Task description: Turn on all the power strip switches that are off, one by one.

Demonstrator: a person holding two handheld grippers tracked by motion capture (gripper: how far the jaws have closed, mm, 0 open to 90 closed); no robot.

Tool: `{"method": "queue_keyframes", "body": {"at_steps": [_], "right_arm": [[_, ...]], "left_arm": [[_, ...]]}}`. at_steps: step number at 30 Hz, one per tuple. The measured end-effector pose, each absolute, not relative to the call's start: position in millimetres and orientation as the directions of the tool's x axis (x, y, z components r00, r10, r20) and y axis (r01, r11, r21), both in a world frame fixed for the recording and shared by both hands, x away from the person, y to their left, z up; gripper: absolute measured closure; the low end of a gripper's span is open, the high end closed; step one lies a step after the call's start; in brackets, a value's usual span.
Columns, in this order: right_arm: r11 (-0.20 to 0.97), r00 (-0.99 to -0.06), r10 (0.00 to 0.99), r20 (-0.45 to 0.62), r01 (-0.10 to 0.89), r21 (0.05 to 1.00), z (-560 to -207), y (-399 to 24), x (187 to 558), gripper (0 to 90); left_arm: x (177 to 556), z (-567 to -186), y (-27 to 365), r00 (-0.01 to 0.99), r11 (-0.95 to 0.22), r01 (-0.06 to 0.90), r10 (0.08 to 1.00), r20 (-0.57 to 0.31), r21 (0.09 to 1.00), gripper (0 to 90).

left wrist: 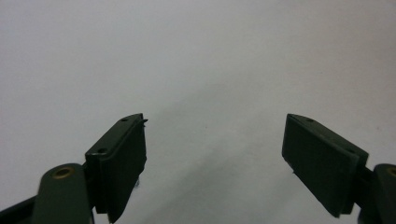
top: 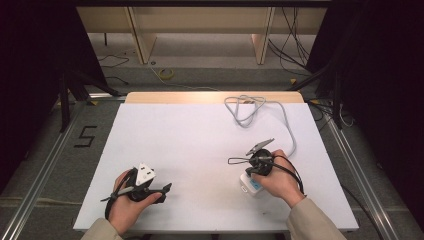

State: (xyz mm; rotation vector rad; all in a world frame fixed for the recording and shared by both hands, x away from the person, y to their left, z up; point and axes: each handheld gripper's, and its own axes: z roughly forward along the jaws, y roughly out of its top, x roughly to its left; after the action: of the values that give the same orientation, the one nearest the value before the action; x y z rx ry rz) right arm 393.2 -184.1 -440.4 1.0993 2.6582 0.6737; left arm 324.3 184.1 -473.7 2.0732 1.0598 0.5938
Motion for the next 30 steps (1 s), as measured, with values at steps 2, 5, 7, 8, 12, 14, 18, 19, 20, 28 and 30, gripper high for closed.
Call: {"method": "queue_keyframes", "body": {"at_steps": [2, 5, 7, 8, 12, 14, 18, 19, 20, 28, 30], "right_arm": [[0.620, -0.709, 0.705, 0.007, 0.622, 0.478, -440.7, -184.9, 393.7, 90.0], [0.615, -0.704, 0.710, 0.011, 0.627, 0.479, -440.8, -185.3, 393.8, 90.0], [0.613, -0.704, 0.710, 0.013, 0.628, 0.480, -440.9, -185.5, 393.9, 90.0], [0.613, -0.704, 0.710, 0.015, 0.628, 0.481, -441.0, -185.7, 393.9, 90.0], [0.609, -0.702, 0.712, 0.018, 0.631, 0.480, -441.1, -185.9, 393.6, 90.0], [0.608, -0.700, 0.714, 0.017, 0.632, 0.480, -441.1, -185.6, 393.6, 90.0], [0.609, -0.700, 0.714, 0.018, 0.634, 0.476, -441.5, -185.7, 393.6, 90.0], [0.608, -0.700, 0.714, 0.017, 0.633, 0.479, -441.6, -185.6, 393.6, 90.0], [0.608, -0.699, 0.715, 0.017, 0.634, 0.478, -441.6, -185.3, 393.3, 90.0], [0.607, -0.701, 0.713, 0.020, 0.631, 0.483, -441.8, -186.3, 393.0, 90.0], [0.614, -0.707, 0.707, 0.014, 0.623, 0.485, -441.9, -186.7, 393.2, 90.0]], "left_arm": [[324.3, -473.5, 184.5, 0.556, -0.403, 0.495, 0.827, 0.076, 0.770, 21.7], [324.4, -473.8, 184.3, 0.555, -0.401, 0.495, 0.829, 0.074, 0.771, 21.7], [324.3, -473.7, 184.2, 0.555, -0.401, 0.495, 0.828, 0.074, 0.771, 21.7], [324.2, -473.7, 184.2, 0.555, -0.401, 0.495, 0.828, 0.075, 0.771, 21.7], [324.1, -473.9, 183.8, 0.555, -0.401, 0.497, 0.829, 0.073, 0.770, 21.7], [324.0, -473.8, 183.8, 0.556, -0.402, 0.497, 0.828, 0.073, 0.770, 21.7], [323.9, -473.7, 183.7, 0.556, -0.401, 0.496, 0.828, 0.073, 0.770, 21.7], [323.9, -473.6, 183.7, 0.556, -0.401, 0.496, 0.828, 0.073, 0.770, 21.7], [323.9, -473.7, 183.7, 0.556, -0.401, 0.496, 0.828, 0.073, 0.770, 21.7], [324.0, -473.9, 183.8, 0.556, -0.402, 0.497, 0.828, 0.073, 0.769, 21.7], [324.0, -474.0, 183.9, 0.556, -0.401, 0.497, 0.828, 0.073, 0.770, 21.7]]}}
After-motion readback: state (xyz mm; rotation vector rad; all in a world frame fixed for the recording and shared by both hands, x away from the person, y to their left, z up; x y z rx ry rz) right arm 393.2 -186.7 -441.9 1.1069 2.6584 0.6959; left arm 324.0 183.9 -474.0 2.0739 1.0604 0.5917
